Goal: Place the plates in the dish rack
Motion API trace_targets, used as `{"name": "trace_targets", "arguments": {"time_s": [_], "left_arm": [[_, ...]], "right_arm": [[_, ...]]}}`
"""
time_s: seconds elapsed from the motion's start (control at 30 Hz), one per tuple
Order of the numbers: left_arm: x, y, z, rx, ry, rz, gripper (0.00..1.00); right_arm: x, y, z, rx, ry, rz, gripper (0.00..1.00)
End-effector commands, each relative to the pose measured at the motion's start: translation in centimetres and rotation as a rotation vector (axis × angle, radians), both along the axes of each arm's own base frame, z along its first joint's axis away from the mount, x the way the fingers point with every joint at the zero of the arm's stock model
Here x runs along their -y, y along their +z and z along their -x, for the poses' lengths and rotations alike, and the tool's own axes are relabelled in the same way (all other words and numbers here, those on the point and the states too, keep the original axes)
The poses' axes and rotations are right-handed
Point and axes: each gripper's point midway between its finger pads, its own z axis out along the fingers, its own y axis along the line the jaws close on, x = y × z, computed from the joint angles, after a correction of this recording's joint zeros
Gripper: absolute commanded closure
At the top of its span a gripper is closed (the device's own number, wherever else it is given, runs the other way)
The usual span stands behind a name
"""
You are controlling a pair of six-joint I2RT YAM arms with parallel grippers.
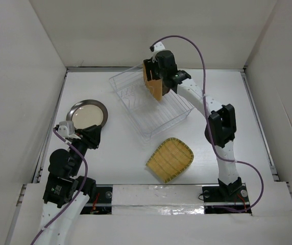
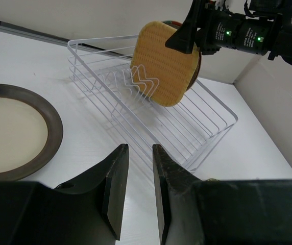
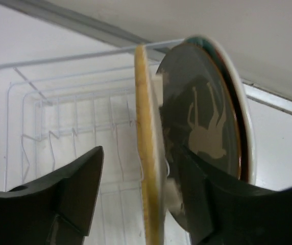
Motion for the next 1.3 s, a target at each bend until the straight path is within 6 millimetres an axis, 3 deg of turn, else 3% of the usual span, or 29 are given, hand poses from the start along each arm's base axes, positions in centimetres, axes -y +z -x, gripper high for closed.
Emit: {"name": "trace_targets", "arguments": {"time_s": [0.0,0.1,0.13,0.17,0.23,0.27,0.3,0.33,0.37,0.4,0.43,0.5,0.53,0.57,0.6,0.63,0.7,0.73,0.8,0.93,1.1,1.27], "left_arm": [[0.0,2.1,0.1,0.049,-0.002,0.015,0.78],[0.2,2.2,0.1,0.051,-0.010,0.015,0.78],[0.2,2.2,0.1,0.053,-0.011,0.014,0.78],[0.2,2.2,0.2,0.054,-0.011,0.014,0.78],[0.2,2.4,0.3,0.062,-0.015,0.013,0.78],[0.2,2.5,0.4,0.065,-0.017,0.014,0.78],[0.2,2.6,0.4,0.070,-0.018,0.015,0.78],[0.2,2.7,0.6,0.077,-0.020,0.017,0.78],[0.2,2.7,0.6,0.082,-0.020,0.017,0.78],[0.3,2.8,0.7,0.087,-0.026,0.018,0.78],[0.3,2.9,0.8,0.088,-0.027,0.018,0.78],[0.3,2.9,0.8,0.090,-0.029,0.019,0.77],[0.3,3.0,0.9,0.094,-0.032,0.020,0.77],[0.3,3.0,1.0,0.097,-0.032,0.022,0.78],[0.3,3.1,1.0,0.101,-0.032,0.023,0.77],[0.2,3.2,1.2,0.108,-0.032,0.027,0.78],[0.3,3.4,1.3,0.113,-0.036,0.031,0.77],[0.3,3.3,1.4,0.115,-0.037,0.032,0.78],[0.3,3.5,1.5,0.120,-0.040,0.035,0.78],[0.2,3.7,1.7,0.133,-0.039,0.039,0.78],[-0.1,3.9,2.0,0.143,-0.028,0.044,0.78],[-0.1,4.1,2.0,0.150,-0.028,0.042,0.78]], "right_arm": [[-0.2,7.3,1.7,0.122,0.016,-0.127,0.22],[1.5,11.7,4.6,0.188,-0.011,-0.199,0.11],[2.2,9.5,5.7,0.147,-0.022,-0.192,0.10],[3.5,13.3,7.7,0.215,-0.026,-0.263,0.10],[4.7,12.7,10.2,0.182,-0.052,-0.355,0.22],[5.8,10.9,12.8,0.165,-0.058,-0.381,0.33],[6.3,9.5,14.2,0.127,-0.086,-0.420,0.71],[7.2,7.7,15.2,0.091,-0.115,-0.430,0.93],[8.3,2.1,17.3,-0.022,-0.162,-0.381,1.00],[9.4,2.2,19.3,-0.043,-0.195,-0.447,1.00],[9.5,0.1,21.5,-0.104,-0.204,-0.450,1.00],[11.9,-5.5,26.7,-0.264,-0.290,-0.464,1.00],[12.2,-7.2,29.1,-0.328,-0.312,-0.464,1.00],[14.1,-10.2,31.9,-0.427,-0.373,-0.399,1.00],[15.1,-12.7,34.3,-0.514,-0.429,-0.419,0.83],[15.7,-12.1,35.9,-0.525,-0.425,-0.483,0.70],[17.1,-14.6,39.7,-0.654,-0.463,-0.492,0.43],[17.3,-13.7,40.3,-0.647,-0.444,-0.567,0.37],[17.5,-14.2,42.1,-0.714,-0.445,-0.599,0.24],[16.7,-15.8,43.9,-0.804,-0.414,-0.573,0.20],[14.9,-19.5,43.8,-0.884,-0.414,-0.491,0.22],[13.8,-20.9,41.8,-0.847,-0.441,-0.509,0.32]]}}
